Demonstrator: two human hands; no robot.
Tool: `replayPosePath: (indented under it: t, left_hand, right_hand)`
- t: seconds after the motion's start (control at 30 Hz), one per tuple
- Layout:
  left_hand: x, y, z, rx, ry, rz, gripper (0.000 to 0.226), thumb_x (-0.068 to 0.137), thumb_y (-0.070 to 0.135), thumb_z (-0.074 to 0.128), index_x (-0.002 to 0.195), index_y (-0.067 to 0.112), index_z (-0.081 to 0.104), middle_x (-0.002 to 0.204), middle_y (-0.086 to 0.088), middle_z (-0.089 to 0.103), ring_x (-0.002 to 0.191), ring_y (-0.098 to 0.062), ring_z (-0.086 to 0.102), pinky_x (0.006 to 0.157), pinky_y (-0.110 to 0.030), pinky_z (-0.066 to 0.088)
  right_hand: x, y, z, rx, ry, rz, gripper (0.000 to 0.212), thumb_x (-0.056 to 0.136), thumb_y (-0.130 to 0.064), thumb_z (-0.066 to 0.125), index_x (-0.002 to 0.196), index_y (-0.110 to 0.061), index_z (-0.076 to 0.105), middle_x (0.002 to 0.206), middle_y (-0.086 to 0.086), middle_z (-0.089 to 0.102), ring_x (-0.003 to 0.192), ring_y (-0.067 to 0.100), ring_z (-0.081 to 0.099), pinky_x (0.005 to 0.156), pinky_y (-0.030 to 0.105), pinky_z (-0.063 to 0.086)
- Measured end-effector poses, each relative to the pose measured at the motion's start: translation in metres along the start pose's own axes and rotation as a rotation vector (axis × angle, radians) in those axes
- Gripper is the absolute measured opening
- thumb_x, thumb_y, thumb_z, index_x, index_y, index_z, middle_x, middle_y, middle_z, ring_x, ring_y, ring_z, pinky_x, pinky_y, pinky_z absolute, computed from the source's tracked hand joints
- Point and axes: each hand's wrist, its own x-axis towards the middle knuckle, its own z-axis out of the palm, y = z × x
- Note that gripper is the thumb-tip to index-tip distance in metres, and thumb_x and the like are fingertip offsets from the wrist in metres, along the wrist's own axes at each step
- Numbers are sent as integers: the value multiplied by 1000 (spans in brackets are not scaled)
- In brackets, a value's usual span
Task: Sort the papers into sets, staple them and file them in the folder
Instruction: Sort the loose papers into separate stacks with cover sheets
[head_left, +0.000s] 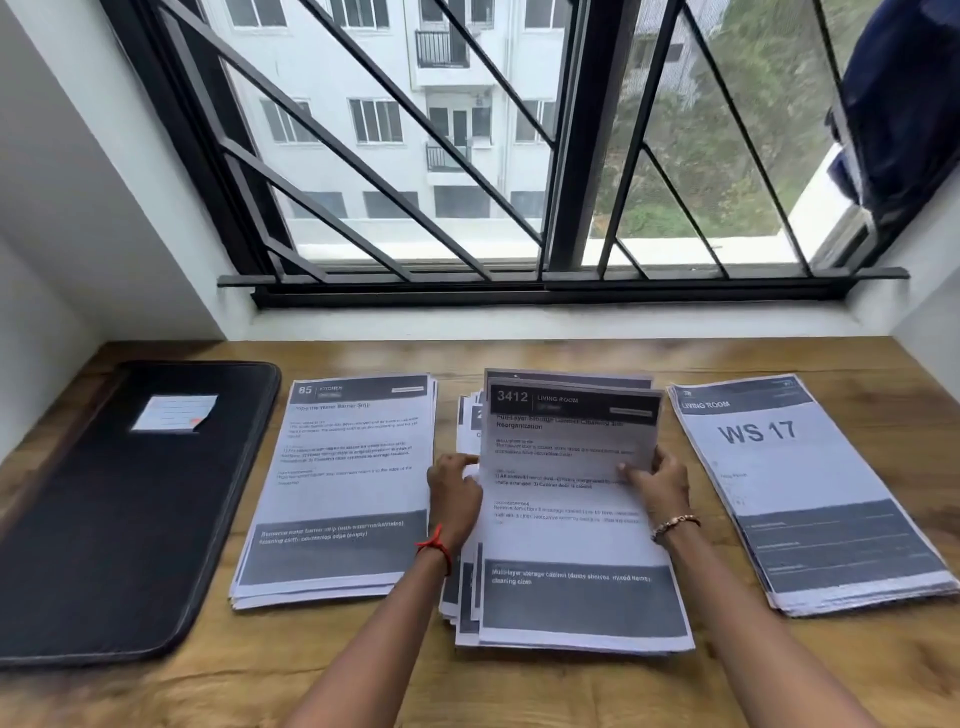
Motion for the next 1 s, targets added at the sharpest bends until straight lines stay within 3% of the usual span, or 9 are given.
replayPosePath:
  t: [0.37, 0.5, 0.7, 0.8, 0.9, 1.0]
  left_hand:
    - [-9, -4, -1, 101, 57, 76, 34, 82, -12, 46, 107, -2, 68, 117, -19, 63, 113, -29, 58, 96, -29, 43]
    - [-13, -7, 0, 102, 34, 94, 34, 83, -12, 47, 107, -1, 68, 128, -19, 57, 123, -25, 52, 101, -23, 37]
    - [-16, -1, -3, 57, 39, 152, 33, 81, -17, 44, 101, -4, 67, 120, -19, 62, 120, -26, 54, 93, -11, 32]
    - [-17, 1, -3, 32, 67, 209, 34, 78, -18, 47, 103, -2, 65, 111, -16, 65, 108, -26, 59, 88, -9, 33]
    - [-18, 1, -1, 2, 35, 204, 39, 80, -15, 50, 114, 3, 58, 116, -12, 60, 99, -18, 58, 81, -14, 41]
    - [-19, 0, 1, -1, 45, 160, 41, 80, -14, 50, 118, 2, 54, 119, -14, 54, 95, -19, 56, 77, -13, 38]
  right_hand:
    - [-5, 5, 3, -5, 33, -4, 42, 77, 10, 64, 118, 3, 53, 111, 19, 62, 93, 23, 58, 88, 34, 49]
    - [-7, 8, 3, -14, 60, -3, 35, 78, 11, 62, 111, 3, 55, 110, 22, 62, 90, 23, 58, 82, 32, 49]
    - [-10, 10, 3, -17, 67, -12, 33, 79, 12, 60, 111, 6, 56, 109, 21, 62, 90, 21, 57, 80, 31, 49]
    - [-11, 12, 3, -19, 60, -21, 31, 79, 11, 60, 109, 5, 57, 106, 19, 63, 88, 22, 57, 66, 18, 51]
    - [-11, 15, 2, -29, 56, -23, 28, 79, 11, 60, 107, 5, 57, 103, 17, 62, 87, 21, 56, 54, 5, 47]
    - [-9, 20, 1, -39, 60, -18, 28, 79, 11, 58, 106, 6, 57, 105, 21, 63, 87, 22, 57, 65, 19, 51]
